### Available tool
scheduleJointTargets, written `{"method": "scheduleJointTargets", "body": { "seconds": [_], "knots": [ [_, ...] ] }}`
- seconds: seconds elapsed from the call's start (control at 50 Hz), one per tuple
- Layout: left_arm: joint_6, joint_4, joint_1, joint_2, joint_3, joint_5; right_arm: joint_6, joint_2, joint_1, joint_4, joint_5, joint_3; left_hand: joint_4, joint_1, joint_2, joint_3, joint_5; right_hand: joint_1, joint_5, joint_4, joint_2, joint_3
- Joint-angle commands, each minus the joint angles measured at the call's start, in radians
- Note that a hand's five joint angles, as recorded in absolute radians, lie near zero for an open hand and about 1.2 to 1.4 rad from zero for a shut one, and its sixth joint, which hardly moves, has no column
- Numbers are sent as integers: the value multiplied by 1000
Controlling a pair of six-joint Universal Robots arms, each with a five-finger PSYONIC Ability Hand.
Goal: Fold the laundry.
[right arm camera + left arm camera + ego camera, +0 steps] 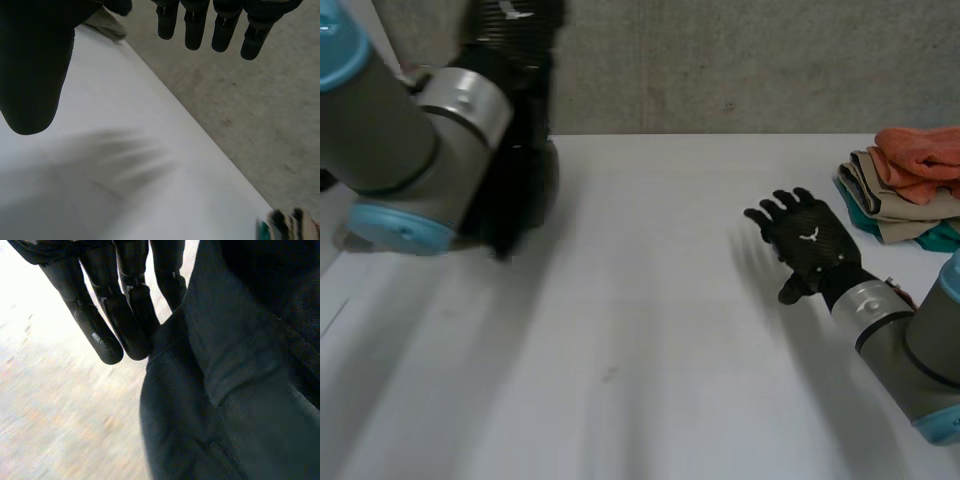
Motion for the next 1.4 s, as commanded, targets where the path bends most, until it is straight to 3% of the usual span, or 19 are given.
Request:
{"method": "scheduleJointTargets", "body": {
  "seconds": [0.02, 0.1, 0.16, 0.18, 0.22, 0.32, 0.4, 0.5, 0.64, 0.74, 0.88, 1.08, 1.18, 1.4],
  "knots": [
    [-59, -57, -225, -86, 29, -18, 90, 4, -40, 2, 100, -49, 197, 262, 213, 209, 235, -44, -41, -30, -30, -32],
    [-97, -60, -314, -195, 47, -20, 145, 7, -60, 13, 181, -78, 197, 262, 213, 209, 235, -44, -41, -30, -30, -32],
    [-141, -83, -378, -272, 65, -12, 162, 10, -66, 18, 204, -89, -262, -196, -246, -250, -224, -44, -41, -30, -30, -32],
    [-155, -107, -404, -306, 74, -9, 167, 11, -69, 22, 212, -94, -694, -628, -678, -682, -656, -44, -41, -30, -30, -32],
    [-157, -138, -421, -326, 82, -9, 170, 10, -72, 27, 216, -97, -1020, -954, -1004, -1008, -981, -44, -41, -30, -30, -32],
    [-125, -252, -407, -286, 105, -15, 177, 4, -77, 41, 212, -100, -1025, -959, -1009, -1013, -987, -44, -41, -30, -30, -32],
    [-89, -315, -332, -202, 101, -11, 188, -13, -74, 62, 202, -101, -1025, -959, -1009, -1013, -987, -44, -41, -30, -30, -32],
    [-83, -342, -196, -88, 72, 3, 210, -68, -54, 151, 207, -113, -1025, -959, -1009, -1013, -987, -44, -41, -30, -30, -32],
    [-59, -371, -7, -65, 26, 80, 292, -154, -17, 364, 199, -149, -1025, -959, -1009, -1013, -987, -44, -41, -30, -30, -32],
    [53, -431, 149, -91, -34, 155, 372, -229, 18, 533, 195, -167, -1025, -959, -1009, -1013, -987, -44, -41, -30, -30, -32],
    [228, -439, 312, -126, -132, 222, 380, -332, 118, 607, 201, -138, -1025, -959, -1009, -1013, -987, -12, -9, 2, 2, 0],
    [274, -387, 404, -229, -154, 335, 438, -349, 348, 636, 221, -135, -974, -909, -959, -962, -936, 117, 121, 132, 132, 130],
    [314, -381, 422, -291, -134, 347, 477, -227, 458, 625, 305, -159, -705, -639, -689, -692, -666, 141, 144, 155, 155, 153],
    [400, -359, 416, -372, -90, 325, 495, 91, 586, 530, 514, -273, -719, -653, -703, -707, -681, 108, 112, 123, 123, 121]
  ]
}}
